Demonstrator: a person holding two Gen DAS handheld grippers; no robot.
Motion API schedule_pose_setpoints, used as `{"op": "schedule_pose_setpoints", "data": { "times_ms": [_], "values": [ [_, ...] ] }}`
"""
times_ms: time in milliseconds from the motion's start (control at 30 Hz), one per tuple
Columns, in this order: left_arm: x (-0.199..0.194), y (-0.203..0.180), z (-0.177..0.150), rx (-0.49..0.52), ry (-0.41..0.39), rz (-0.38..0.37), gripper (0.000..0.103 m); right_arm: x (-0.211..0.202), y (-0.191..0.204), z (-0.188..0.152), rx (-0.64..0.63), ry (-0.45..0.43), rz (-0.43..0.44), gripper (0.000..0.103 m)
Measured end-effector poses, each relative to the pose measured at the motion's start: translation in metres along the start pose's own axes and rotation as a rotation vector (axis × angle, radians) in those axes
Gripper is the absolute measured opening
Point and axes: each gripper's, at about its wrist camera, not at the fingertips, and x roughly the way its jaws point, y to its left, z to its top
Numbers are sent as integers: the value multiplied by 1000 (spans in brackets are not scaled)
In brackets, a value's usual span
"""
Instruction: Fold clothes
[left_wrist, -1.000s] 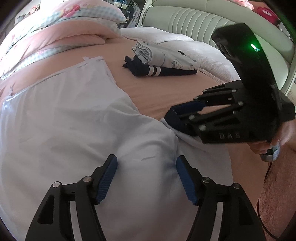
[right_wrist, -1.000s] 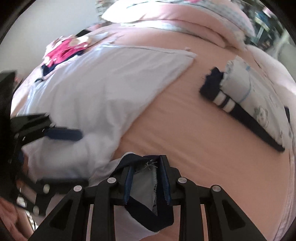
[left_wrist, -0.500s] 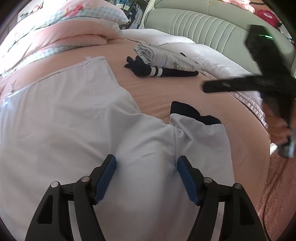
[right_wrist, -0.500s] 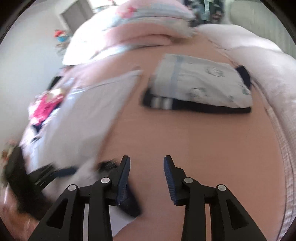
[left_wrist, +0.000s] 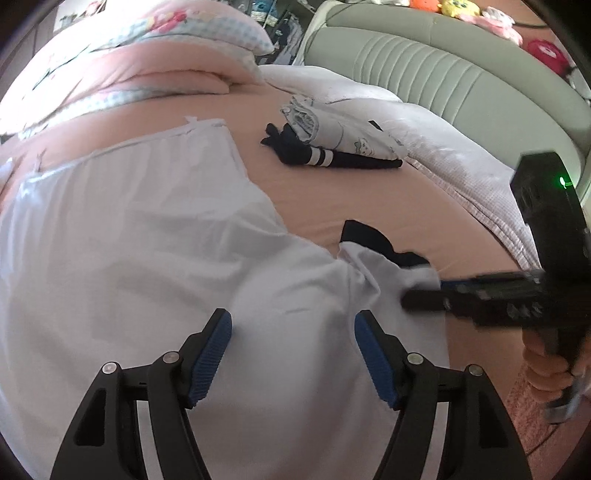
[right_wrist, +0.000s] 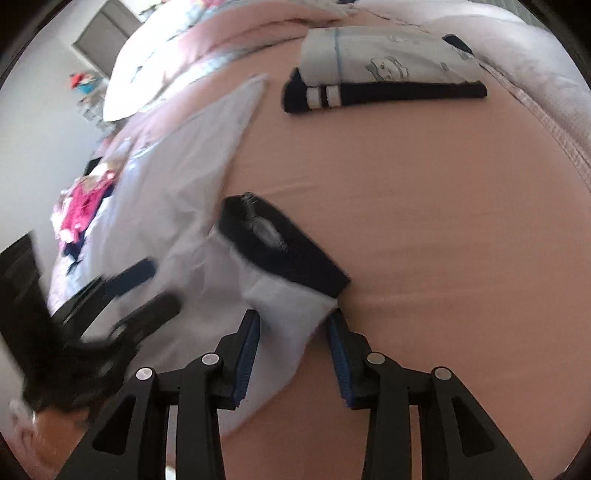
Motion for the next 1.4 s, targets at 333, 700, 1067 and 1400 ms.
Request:
{"op": "schedule_pose_setpoints", "data": {
  "times_ms": [333, 700, 1067, 1400],
  "values": [
    [3, -2, -8, 36, 18, 60, 68, -37, -12, -34, 119, -130, -160, 0],
    [-23, -39, -17, 170, 16, 37, 73, -89, -25, -39, 161, -298, -42, 13],
    [-27, -49, -14, 185, -53, 122, 73, -36, 24, -41, -116, -155, -219, 12],
    [61, -60, 47, 204, 62, 77, 72, -25, 2, -46, -63, -89, -136, 11]
  ]
}}
